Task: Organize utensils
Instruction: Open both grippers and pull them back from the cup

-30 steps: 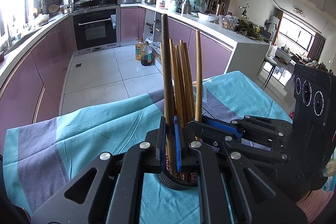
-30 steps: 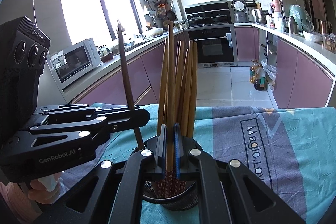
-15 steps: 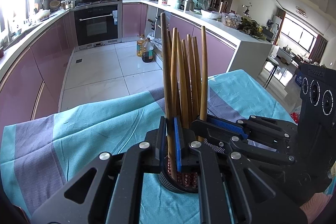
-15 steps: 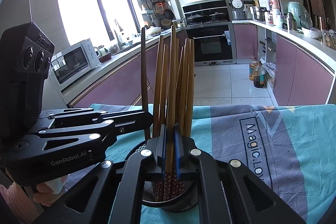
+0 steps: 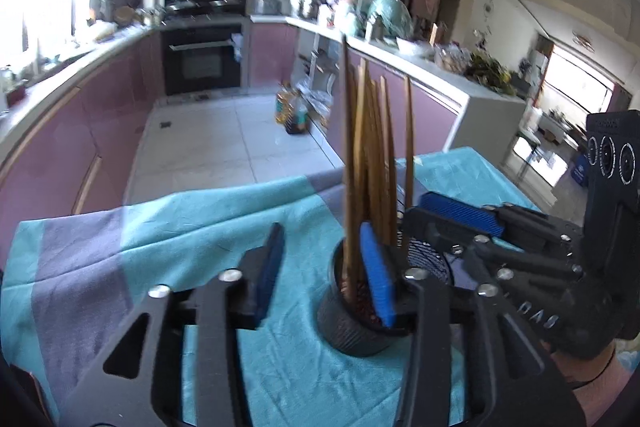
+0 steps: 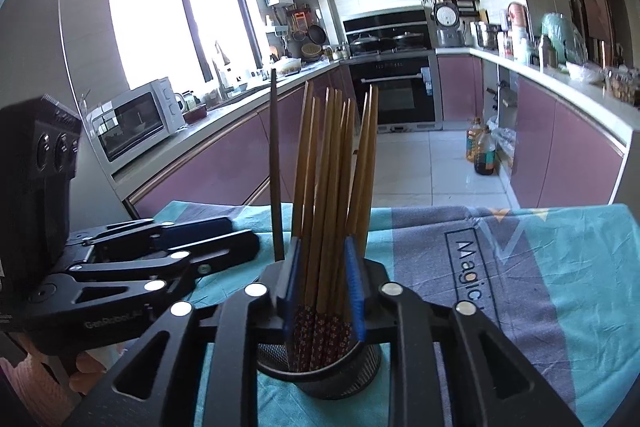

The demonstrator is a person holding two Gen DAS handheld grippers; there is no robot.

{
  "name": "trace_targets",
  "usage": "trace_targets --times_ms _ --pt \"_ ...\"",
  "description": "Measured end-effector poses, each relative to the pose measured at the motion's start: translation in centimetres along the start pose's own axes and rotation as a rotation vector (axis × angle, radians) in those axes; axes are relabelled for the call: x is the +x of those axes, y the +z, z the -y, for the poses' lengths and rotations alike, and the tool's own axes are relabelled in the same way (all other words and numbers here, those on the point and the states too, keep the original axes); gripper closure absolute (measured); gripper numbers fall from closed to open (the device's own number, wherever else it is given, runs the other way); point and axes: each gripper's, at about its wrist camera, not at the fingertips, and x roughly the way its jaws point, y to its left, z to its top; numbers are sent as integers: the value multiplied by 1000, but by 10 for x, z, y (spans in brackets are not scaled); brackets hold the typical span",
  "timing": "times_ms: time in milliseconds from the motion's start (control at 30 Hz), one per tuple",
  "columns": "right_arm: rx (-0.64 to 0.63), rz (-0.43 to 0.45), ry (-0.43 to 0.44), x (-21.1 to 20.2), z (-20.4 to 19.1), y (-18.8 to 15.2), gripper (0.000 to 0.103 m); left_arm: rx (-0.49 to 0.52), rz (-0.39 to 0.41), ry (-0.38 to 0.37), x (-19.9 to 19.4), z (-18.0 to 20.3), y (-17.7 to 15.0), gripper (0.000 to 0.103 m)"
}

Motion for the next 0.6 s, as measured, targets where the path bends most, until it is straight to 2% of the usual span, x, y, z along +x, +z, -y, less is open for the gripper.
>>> trace_targets --times_ms 100,133,167,233,300,400,600 --pt "-38 35 -36 -11 -6 -2 55 -8 80 58 -23 -7 -9 35" --pt "-46 44 -41 -13 -8 -3 45 -19 111 80 -32 -10 -12 25" --pt "-60 58 -51 -17 -10 -4 41 -23 132 94 -38 -12 -15 16" --pt "-89 78 -67 -23 -16 -8 29 -33 179 130 -53 -16 -21 6" --pt "-102 95 -82 -28 -20 -10 16 -49 232 164 -69 -22 -30 6" --pt "-121 119 -105 -35 -25 -17 7 -63 276 208 -88 -29 -42 6" --pt "-132 168 -126 -50 -33 -30 7 -57 340 291 -117 -29 -62 6"
